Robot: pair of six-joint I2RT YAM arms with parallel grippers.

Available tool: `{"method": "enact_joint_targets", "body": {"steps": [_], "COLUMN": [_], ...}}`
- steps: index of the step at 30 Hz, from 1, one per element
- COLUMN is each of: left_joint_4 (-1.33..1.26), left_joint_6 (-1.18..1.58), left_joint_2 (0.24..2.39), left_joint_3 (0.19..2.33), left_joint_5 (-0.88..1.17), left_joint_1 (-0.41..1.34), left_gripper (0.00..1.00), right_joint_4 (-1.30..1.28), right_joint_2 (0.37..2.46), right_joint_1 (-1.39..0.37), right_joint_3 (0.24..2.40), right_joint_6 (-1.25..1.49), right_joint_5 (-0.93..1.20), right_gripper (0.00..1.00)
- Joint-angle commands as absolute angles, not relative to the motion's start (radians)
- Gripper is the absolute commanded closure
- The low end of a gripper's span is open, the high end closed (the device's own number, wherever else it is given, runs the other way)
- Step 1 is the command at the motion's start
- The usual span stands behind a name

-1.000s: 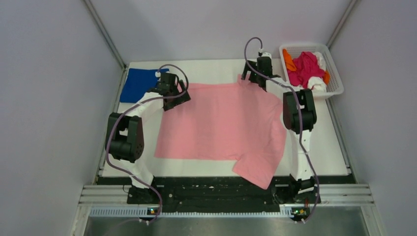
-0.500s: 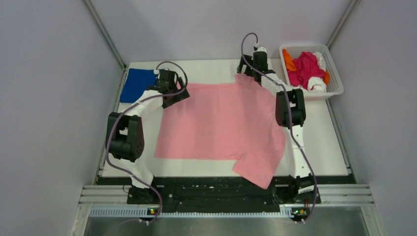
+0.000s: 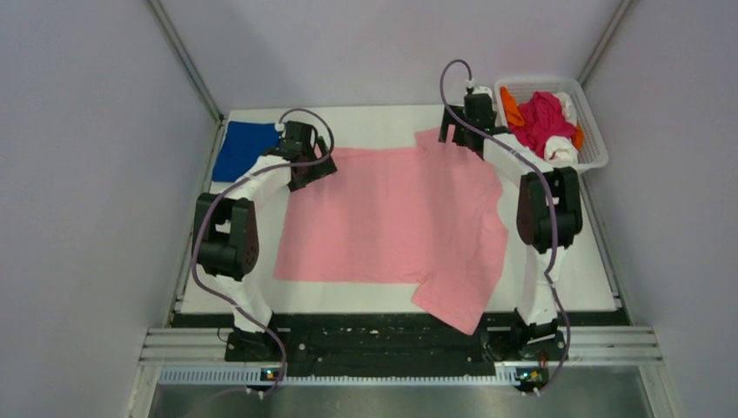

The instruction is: Fold and stack the t-shirts

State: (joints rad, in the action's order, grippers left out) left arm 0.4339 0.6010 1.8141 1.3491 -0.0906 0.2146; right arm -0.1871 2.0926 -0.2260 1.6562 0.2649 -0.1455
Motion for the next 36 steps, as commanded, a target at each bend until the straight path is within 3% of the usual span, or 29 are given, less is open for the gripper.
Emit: {"method": "enact_joint_targets", "body": {"steps": [1, 13, 36], "left_joint_4": [0.494, 0.571, 0.59], "left_joint_6": [0.616, 0.65, 0.649], "left_joint_2": [1.903, 2.107, 2.272], "left_joint_3": [1.455, 1.659, 1.879], "left_joint_5": [-0.067, -0.098, -0.025], "left_joint_1": [0.21, 0.209, 0.184], "left_gripper": [0.01, 0.01, 0.01], "right_joint_4": [-0.215, -0.215, -0.333], "right_joint_2": [1.967, 2.078, 2.387], "right_joint_1": [-0.224, -0.208, -0.133], "right_joint_3": [1.521, 1.533, 1.932], "right_joint_6": [0.269, 0.299, 0.338], "right_joint_5": [-0.196, -0.215, -0.129], "right_gripper": [0.01, 0.01, 0.01]}}
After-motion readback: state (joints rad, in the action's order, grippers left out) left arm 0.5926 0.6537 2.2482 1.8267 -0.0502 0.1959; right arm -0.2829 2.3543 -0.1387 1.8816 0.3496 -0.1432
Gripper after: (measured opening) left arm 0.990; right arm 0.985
